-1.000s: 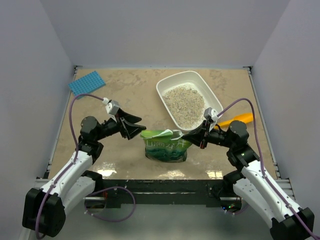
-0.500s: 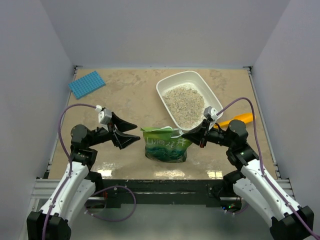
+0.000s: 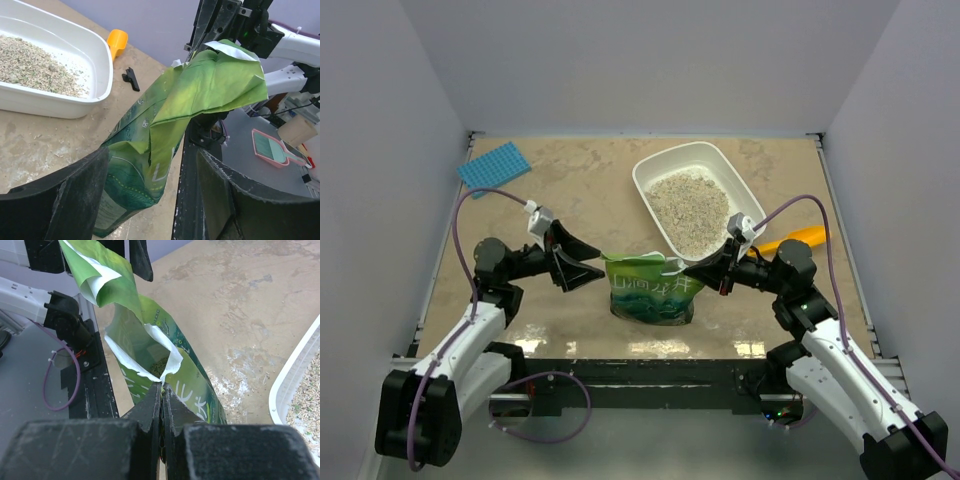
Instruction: Fill the litter box with clean litter
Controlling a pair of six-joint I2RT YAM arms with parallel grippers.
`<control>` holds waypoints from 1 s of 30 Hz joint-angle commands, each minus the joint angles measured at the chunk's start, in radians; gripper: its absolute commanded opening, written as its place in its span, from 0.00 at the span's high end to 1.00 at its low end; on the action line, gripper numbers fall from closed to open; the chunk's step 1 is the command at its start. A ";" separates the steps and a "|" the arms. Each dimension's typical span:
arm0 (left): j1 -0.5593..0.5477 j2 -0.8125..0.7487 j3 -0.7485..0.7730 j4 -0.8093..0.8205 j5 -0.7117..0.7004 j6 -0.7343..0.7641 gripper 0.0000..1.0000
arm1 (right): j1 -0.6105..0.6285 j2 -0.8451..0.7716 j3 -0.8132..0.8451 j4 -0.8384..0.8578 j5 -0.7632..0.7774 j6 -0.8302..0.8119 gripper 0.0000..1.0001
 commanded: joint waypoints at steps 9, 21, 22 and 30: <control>-0.124 0.133 0.133 0.130 0.003 0.024 0.26 | 0.007 -0.010 0.005 0.124 -0.029 0.054 1.00; -0.181 0.261 0.147 0.188 -0.008 0.038 0.85 | 0.005 -0.025 -0.008 0.070 0.039 0.123 1.00; -0.181 0.262 0.146 0.182 -0.015 0.044 0.92 | 0.007 -0.028 -0.009 0.070 0.045 0.138 1.00; -0.181 0.241 0.238 -0.157 -0.089 0.110 1.00 | 0.005 -0.050 0.012 0.009 0.024 0.340 1.00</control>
